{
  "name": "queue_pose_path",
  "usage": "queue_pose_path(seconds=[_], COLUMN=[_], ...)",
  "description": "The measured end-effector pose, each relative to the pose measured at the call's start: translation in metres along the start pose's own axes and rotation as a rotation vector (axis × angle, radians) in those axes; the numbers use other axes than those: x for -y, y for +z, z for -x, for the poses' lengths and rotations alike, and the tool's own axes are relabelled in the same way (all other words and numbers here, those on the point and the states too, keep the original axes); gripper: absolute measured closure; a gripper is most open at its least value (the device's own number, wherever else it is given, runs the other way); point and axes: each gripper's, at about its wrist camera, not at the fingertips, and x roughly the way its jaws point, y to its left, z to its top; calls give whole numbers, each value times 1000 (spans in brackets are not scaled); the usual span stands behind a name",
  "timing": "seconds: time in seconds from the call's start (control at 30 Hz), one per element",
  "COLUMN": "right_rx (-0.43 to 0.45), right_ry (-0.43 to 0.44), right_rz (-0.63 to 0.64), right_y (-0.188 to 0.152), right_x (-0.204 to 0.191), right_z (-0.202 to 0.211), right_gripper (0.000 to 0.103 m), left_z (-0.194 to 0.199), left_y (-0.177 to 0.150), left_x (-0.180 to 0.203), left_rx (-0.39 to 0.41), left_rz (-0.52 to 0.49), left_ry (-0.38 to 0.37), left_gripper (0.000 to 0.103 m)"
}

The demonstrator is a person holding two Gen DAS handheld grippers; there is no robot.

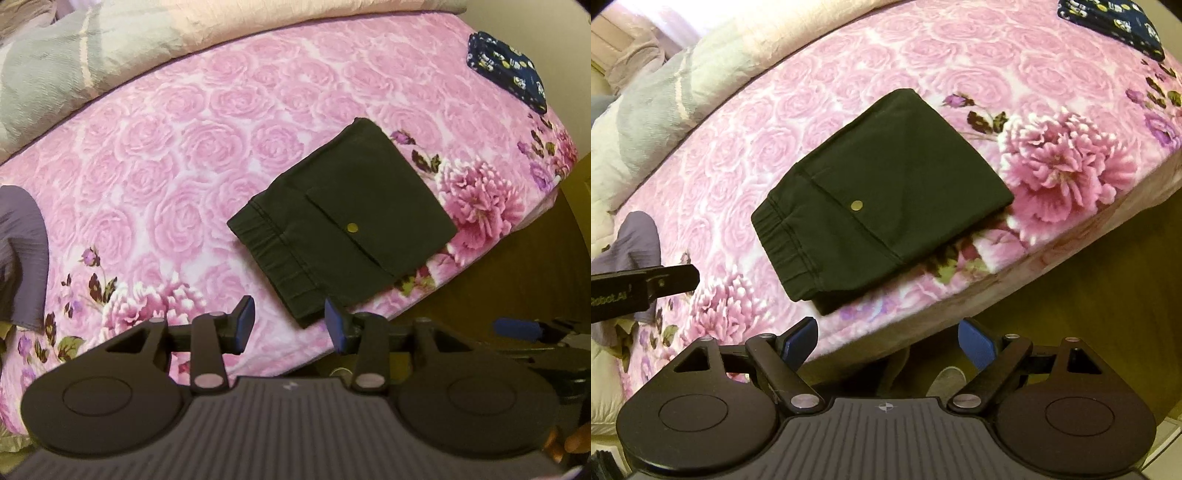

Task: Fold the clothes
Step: 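Move both open tools back toward the folded trousers' edge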

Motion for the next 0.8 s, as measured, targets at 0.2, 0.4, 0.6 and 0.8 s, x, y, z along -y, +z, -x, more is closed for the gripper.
queue_pose_path(seconds=[0.2,0.4,0.6,0.8], right_rx=[18,20,12,22], right_ry=[19,29,23,12], right_rz=[21,-4,-39,-72], right_y=[0,1,4,18], right_x=[9,18,22,22], right_z=[11,11,5,-2], right_gripper=[17,17,17,17], left_z=[11,10,0,-17], left_y=[-1,4,11,24], left_x=[15,27,29,-2], left_rx=[20,14,-6,-37], left_rz=[2,-17,-33,15], left_ry=[12,20,10,-4], left_gripper=[65,65,65,64])
